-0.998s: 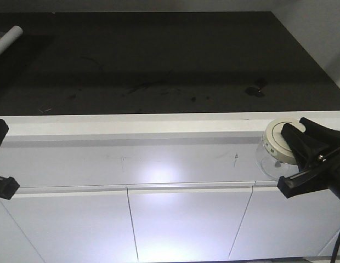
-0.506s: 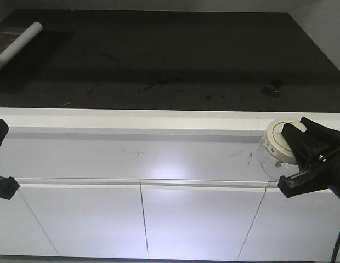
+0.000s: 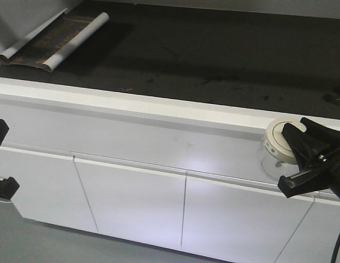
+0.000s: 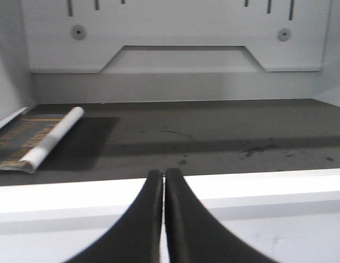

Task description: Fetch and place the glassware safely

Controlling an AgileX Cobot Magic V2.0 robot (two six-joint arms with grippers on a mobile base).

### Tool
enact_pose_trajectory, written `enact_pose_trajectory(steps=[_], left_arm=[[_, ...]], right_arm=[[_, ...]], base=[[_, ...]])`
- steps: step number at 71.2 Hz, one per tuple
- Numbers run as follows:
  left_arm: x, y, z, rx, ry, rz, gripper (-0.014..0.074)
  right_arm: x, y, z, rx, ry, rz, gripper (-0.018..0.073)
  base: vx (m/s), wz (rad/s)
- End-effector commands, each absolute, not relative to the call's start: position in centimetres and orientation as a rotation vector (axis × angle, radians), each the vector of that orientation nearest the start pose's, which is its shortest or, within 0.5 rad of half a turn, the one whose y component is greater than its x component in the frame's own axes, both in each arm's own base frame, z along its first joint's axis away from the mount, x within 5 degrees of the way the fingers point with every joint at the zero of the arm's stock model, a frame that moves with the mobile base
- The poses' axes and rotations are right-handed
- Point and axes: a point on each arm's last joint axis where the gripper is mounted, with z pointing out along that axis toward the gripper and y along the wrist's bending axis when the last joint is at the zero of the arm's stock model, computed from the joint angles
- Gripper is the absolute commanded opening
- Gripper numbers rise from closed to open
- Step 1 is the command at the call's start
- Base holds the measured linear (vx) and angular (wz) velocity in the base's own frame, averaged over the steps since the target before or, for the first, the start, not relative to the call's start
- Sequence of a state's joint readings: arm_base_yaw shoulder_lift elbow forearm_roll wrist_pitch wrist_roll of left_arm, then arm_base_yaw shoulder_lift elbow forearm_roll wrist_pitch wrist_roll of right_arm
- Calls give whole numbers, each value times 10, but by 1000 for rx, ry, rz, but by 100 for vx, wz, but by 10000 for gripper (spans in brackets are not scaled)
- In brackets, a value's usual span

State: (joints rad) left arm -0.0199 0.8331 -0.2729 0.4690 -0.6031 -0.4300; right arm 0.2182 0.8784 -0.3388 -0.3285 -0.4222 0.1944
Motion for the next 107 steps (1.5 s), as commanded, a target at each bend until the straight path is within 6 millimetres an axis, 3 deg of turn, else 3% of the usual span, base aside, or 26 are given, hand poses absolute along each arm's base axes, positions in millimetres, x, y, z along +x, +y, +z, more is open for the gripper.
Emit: enact_pose_trajectory(steps=[1,107], left_arm=[[158,-28,286,187,1388,-276,-7],[158,-28,286,187,1388,-276,-7]], right_arm=[[168,51,292,-348,1442,218,-1],[168,51,292,-348,1444,218,-1]], base=[[-4,38],[11,64]])
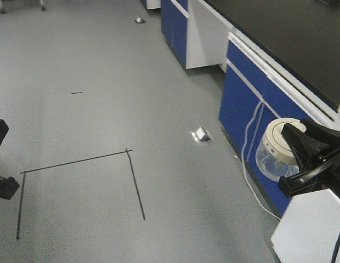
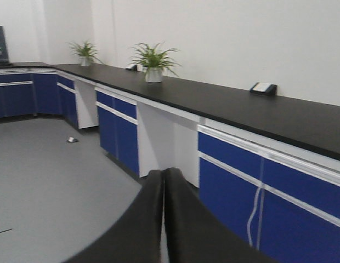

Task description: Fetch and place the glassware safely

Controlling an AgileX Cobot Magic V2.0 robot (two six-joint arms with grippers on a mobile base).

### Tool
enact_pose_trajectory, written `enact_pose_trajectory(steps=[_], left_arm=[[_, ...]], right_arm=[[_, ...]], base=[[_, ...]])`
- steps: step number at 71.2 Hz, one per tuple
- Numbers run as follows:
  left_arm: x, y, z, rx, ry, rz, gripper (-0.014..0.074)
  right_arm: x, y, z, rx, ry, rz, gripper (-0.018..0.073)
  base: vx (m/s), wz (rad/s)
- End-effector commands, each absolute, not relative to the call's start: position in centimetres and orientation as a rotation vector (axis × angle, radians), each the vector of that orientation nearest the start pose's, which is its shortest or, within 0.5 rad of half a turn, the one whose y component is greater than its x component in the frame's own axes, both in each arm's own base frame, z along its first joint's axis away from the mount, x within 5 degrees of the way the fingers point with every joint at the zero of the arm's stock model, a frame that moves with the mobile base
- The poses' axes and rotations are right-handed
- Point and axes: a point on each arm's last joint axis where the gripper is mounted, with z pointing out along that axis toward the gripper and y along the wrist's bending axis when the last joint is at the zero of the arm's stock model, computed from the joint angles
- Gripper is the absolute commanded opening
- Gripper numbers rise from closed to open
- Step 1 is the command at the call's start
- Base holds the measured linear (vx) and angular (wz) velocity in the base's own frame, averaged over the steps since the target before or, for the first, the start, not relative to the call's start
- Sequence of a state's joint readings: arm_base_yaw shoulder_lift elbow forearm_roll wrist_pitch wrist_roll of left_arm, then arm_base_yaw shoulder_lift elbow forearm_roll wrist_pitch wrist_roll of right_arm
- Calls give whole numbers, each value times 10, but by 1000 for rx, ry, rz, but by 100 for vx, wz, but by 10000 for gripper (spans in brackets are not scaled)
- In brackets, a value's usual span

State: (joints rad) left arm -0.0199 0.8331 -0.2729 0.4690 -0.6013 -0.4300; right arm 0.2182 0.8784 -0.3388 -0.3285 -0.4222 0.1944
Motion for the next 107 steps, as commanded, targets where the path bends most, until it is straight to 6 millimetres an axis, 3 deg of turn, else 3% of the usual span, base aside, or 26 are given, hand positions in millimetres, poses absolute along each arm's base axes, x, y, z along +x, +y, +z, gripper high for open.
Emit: enact_pose_trajectory(steps=[1,43,107], left_arm=[[158,-28,286,187,1388,-276,-7],[158,-28,286,187,1388,-276,-7],[158,-28,286,187,1388,-276,-7]], right_arm=[[168,51,292,-348,1445,217,-1],[168,51,291,-348,1449,216,-1],[168,51,291,-348,1453,215,-1]], base=[[22,71],[21,46],[43,-2]])
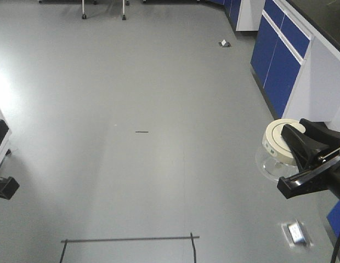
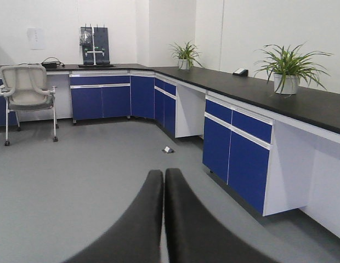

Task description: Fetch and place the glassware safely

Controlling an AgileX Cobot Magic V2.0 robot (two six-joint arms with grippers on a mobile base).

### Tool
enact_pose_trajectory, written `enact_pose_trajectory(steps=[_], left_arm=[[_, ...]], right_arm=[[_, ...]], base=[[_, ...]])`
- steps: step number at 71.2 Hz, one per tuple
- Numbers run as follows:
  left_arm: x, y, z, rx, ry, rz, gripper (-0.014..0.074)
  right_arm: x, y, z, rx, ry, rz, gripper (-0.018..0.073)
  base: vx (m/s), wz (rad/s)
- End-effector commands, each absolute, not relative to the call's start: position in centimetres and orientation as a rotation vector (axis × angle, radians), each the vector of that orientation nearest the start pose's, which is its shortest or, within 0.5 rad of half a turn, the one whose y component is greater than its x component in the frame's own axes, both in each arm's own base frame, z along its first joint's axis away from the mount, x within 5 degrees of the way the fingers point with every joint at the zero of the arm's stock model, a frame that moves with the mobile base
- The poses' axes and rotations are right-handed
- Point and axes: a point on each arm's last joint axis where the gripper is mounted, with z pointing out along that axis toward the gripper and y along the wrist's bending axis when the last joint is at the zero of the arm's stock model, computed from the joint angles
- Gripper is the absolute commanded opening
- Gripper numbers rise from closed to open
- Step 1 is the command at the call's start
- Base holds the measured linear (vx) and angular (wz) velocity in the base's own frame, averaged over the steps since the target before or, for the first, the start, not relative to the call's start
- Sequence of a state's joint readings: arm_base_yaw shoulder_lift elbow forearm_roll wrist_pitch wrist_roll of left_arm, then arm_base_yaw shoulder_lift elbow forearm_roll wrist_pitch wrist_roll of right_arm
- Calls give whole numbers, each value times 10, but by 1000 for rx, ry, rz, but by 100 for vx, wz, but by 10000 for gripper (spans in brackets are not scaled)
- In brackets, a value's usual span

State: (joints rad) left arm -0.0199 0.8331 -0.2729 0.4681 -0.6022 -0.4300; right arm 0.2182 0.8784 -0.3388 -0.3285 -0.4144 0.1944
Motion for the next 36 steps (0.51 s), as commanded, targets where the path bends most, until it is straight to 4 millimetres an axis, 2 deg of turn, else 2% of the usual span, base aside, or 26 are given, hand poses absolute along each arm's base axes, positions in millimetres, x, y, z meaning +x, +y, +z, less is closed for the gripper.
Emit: enact_pose_trajectory(steps=[1,36], left_arm=[[158,-28,286,187,1388,-276,-7],[158,-28,286,187,1388,-276,-7]], right_arm=[[168,51,291,-348,1453,215,-1],[168,51,291,-348,1453,215,-1]], base=[[56,-6],[60,3]])
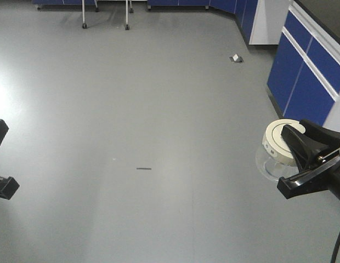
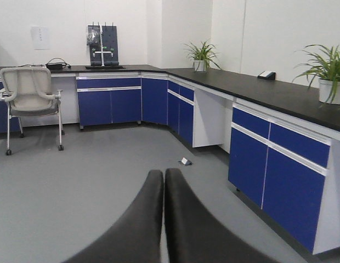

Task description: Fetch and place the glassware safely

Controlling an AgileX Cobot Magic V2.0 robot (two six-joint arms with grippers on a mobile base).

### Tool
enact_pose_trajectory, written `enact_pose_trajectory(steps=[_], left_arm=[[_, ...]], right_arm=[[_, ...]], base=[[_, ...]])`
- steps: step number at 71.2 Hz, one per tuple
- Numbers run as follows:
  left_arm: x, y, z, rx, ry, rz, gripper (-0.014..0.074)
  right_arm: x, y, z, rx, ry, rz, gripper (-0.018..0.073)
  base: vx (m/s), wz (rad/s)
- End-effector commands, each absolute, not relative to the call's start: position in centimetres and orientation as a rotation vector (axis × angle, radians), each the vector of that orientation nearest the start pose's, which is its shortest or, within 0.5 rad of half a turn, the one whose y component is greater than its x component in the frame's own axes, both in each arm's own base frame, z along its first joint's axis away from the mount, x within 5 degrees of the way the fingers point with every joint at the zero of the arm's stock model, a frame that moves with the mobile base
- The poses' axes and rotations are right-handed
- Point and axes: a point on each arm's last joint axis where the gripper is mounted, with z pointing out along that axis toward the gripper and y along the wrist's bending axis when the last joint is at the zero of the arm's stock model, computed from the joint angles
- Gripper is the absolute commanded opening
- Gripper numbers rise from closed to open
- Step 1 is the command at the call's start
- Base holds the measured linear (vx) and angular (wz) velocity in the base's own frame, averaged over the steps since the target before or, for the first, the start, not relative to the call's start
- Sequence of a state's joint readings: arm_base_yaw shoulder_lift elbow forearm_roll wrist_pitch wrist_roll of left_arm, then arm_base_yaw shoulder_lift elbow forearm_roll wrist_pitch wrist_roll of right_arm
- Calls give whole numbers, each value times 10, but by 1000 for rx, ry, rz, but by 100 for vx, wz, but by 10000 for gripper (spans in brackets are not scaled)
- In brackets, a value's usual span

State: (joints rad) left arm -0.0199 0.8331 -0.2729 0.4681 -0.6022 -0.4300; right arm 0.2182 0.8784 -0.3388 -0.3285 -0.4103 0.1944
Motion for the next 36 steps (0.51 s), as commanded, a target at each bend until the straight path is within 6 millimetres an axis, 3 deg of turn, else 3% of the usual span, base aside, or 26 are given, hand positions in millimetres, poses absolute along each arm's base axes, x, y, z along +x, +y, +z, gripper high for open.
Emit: enact_pose_trajectory(steps=[1,36], left_arm=[[158,-28,286,187,1388,-276,-7],[159,-28,285,187,1392,-276,-7]], right_arm=[[168,51,291,-348,1453,215,-1],[168,51,291,-348,1450,216,-1]], base=[[64,9],[69,6]])
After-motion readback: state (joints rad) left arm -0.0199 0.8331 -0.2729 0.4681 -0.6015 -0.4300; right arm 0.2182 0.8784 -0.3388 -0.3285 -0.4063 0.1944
